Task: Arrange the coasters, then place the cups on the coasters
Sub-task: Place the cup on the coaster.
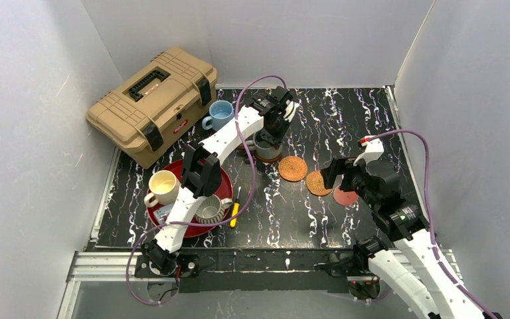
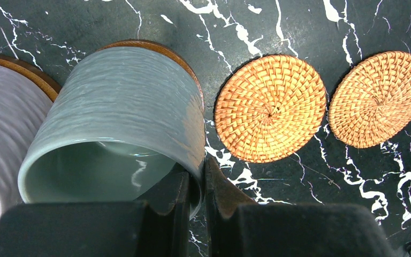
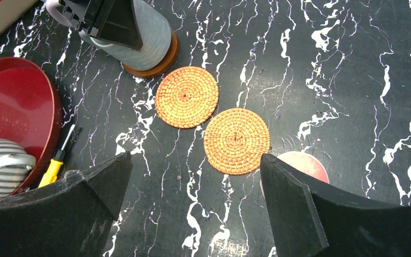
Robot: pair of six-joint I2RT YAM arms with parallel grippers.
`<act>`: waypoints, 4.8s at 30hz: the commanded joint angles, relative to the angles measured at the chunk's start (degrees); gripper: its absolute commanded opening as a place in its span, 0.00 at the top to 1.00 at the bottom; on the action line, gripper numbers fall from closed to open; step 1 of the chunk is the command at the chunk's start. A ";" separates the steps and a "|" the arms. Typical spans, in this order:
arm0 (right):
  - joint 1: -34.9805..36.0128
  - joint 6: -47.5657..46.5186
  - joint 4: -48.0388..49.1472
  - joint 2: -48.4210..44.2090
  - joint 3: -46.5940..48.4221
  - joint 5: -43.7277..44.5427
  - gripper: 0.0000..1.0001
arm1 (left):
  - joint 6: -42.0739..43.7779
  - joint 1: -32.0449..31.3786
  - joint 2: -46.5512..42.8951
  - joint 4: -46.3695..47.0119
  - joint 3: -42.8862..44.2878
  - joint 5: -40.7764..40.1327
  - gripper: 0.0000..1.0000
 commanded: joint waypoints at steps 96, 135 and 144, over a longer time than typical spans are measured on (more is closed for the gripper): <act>0.31 0.16 2.42 0.21 -0.64 -1.75 0.01 | -5.44 0.28 -1.89 -5.48 3.75 -10.04 1.00; 0.30 0.50 2.33 0.29 -0.57 -1.85 0.02 | -5.99 0.30 -10.16 -0.47 -0.30 -7.21 0.37; 0.31 0.78 2.15 0.49 0.10 -2.00 0.02 | -6.25 0.87 -24.05 8.17 -17.20 -3.29 0.26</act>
